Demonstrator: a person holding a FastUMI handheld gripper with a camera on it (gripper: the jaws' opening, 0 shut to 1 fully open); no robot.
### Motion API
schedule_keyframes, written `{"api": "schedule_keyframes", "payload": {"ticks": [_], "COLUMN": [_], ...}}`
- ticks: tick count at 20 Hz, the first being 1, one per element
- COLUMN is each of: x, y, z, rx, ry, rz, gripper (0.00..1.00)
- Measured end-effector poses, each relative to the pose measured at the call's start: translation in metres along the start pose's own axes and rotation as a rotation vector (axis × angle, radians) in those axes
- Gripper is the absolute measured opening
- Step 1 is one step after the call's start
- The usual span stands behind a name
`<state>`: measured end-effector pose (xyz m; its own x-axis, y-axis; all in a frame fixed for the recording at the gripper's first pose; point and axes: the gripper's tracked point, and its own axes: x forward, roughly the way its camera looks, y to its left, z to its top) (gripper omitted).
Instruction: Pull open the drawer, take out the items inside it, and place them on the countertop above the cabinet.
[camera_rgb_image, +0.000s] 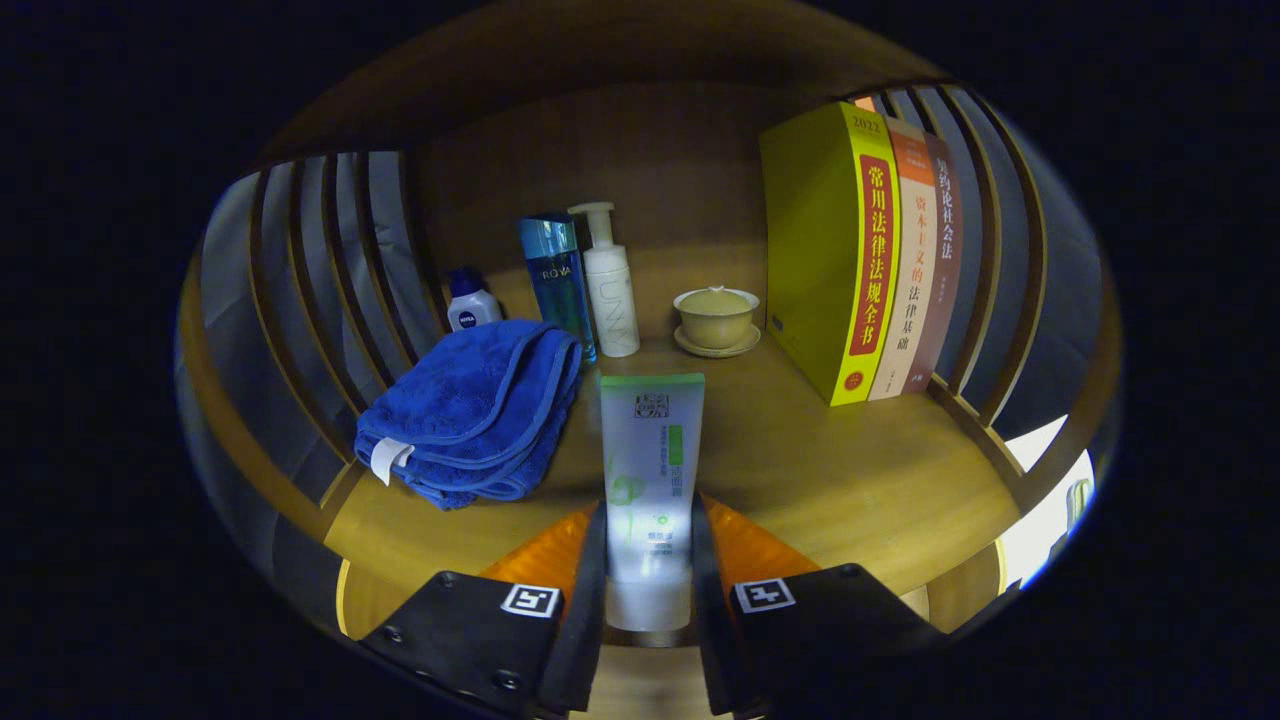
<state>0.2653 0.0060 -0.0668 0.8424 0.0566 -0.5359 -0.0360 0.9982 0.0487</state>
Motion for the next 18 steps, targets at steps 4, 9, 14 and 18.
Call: {"api": "schedule_keyframes", "payload": {"ticks": [4, 9, 14, 18], "x": [0.008, 0.012, 0.011, 0.006], "y": [-0.001, -0.002, -0.003, -0.001], "z": [-0.004, -0.011, -0.009, -0.008], "rx": [0.0, -0.001, 0.02, 0.064], "ry": [0.027, 0.057, 0.039, 0.015], "rz": [-0.006, -0.014, -0.008, 0.015], "gripper": [0.5, 0.54, 0.63, 0.81]}}
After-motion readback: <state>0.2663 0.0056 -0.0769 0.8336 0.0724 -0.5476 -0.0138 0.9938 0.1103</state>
